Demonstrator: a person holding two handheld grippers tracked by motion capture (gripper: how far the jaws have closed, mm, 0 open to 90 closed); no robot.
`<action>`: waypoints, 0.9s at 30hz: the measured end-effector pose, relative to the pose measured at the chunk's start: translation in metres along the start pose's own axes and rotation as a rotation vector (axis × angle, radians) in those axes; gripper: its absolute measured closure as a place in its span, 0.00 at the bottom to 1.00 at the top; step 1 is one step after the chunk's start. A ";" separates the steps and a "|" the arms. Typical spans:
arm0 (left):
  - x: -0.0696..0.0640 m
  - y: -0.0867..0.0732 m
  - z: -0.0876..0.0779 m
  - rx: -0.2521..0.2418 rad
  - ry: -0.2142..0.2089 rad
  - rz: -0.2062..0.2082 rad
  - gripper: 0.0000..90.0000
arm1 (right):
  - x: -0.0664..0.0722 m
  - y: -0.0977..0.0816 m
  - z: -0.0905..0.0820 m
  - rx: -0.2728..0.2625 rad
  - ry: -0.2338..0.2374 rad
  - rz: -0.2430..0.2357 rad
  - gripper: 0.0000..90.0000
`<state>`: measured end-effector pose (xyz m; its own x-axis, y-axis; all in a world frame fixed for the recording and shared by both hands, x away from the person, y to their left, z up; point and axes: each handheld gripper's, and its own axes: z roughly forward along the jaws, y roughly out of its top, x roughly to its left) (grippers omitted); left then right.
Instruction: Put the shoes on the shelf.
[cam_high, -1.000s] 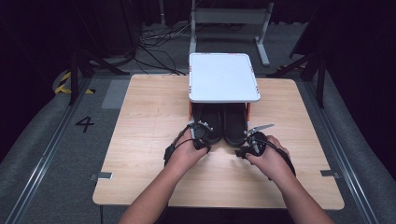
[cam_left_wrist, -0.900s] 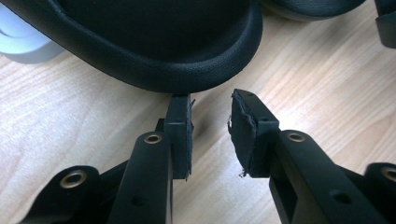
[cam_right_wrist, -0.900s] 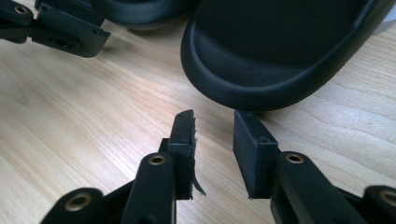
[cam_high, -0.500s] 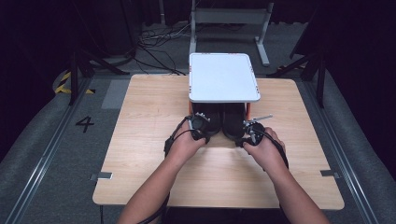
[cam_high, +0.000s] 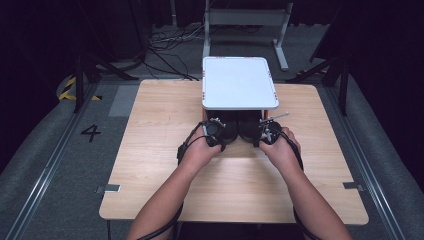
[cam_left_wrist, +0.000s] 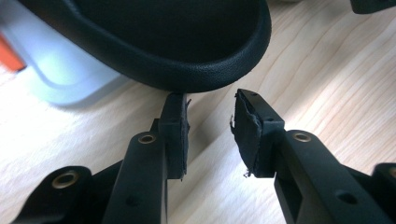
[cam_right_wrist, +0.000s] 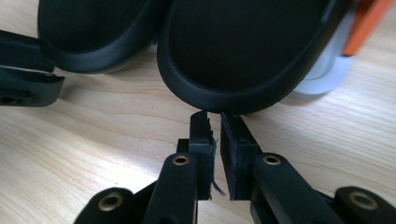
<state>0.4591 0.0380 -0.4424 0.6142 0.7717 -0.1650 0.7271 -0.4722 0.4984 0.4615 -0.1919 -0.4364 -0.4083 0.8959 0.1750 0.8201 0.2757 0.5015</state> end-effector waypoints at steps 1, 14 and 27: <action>0.001 -0.002 -0.001 -0.013 -0.002 -0.005 0.71 | 0.000 0.001 0.001 0.006 -0.006 -0.006 0.93; -0.005 -0.017 -0.044 -0.114 -0.011 0.008 0.59 | 0.004 -0.016 -0.031 -0.161 0.049 -0.039 0.67; 0.009 -0.070 -0.102 -0.193 0.047 0.002 0.44 | -0.012 -0.041 -0.077 -0.307 0.080 -0.145 0.48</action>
<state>0.3822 0.1217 -0.3919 0.5976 0.7918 -0.1264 0.6507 -0.3867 0.6535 0.4018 -0.2407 -0.3935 -0.5517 0.8217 0.1427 0.5970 0.2696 0.7556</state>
